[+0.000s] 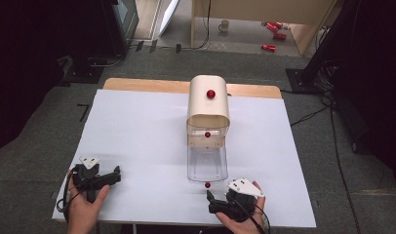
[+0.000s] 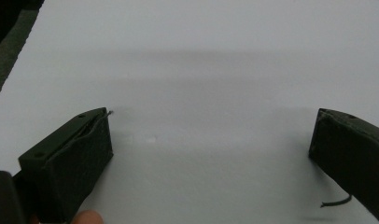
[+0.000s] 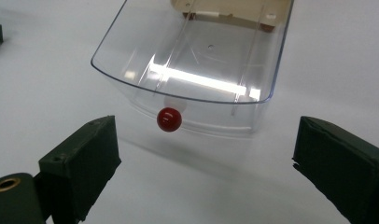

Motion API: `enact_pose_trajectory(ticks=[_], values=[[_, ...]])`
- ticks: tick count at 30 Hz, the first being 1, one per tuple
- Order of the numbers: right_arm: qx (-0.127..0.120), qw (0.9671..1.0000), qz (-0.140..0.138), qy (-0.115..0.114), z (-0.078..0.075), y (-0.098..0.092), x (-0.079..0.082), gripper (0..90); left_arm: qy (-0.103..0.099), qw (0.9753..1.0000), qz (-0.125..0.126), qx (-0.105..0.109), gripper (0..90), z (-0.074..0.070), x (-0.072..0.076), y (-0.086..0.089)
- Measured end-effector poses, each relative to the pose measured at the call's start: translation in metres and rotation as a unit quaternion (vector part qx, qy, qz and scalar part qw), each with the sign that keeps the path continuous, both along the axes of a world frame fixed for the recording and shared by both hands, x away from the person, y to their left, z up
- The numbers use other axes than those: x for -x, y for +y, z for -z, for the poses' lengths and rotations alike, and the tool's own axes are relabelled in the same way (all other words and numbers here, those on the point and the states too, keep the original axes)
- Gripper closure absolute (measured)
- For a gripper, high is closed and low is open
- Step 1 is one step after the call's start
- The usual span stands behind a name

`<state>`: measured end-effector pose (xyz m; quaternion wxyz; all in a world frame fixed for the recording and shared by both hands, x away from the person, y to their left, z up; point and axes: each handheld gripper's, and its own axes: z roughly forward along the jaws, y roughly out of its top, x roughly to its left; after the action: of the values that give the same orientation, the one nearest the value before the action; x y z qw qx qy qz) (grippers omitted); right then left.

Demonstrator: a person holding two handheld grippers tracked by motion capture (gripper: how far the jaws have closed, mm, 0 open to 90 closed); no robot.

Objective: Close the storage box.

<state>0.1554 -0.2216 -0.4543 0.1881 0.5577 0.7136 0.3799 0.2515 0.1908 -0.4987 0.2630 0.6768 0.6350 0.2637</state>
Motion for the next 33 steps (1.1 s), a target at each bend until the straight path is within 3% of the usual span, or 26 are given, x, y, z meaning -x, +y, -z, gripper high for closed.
enact_pose_trajectory(ticks=[4,14,21,26,33], values=[[0.011,0.9999,0.0,0.01,0.005,0.005,-0.001,7.6,0.0,1.0,0.0,0.0,0.0,0.0,0.0,0.0],[0.009,0.9995,0.006,0.029,0.017,0.013,-0.003,15.5,0.0,1.0,0.0,0.0,0.0,0.0,0.0,0.0],[-0.004,0.9996,0.013,0.025,0.022,0.014,-0.005,29.2,0.0,1.0,0.0,0.0,0.0,0.0,0.0,0.0],[-0.022,0.9996,0.003,0.018,0.025,0.015,-0.006,45.5,0.0,1.0,0.0,0.0,0.0,0.0,0.0,0.0],[-0.033,0.9993,0.0,0.018,0.029,0.018,-0.009,57.0,0.0,1.0,0.0,0.0,0.0,0.0,0.0,0.0]])
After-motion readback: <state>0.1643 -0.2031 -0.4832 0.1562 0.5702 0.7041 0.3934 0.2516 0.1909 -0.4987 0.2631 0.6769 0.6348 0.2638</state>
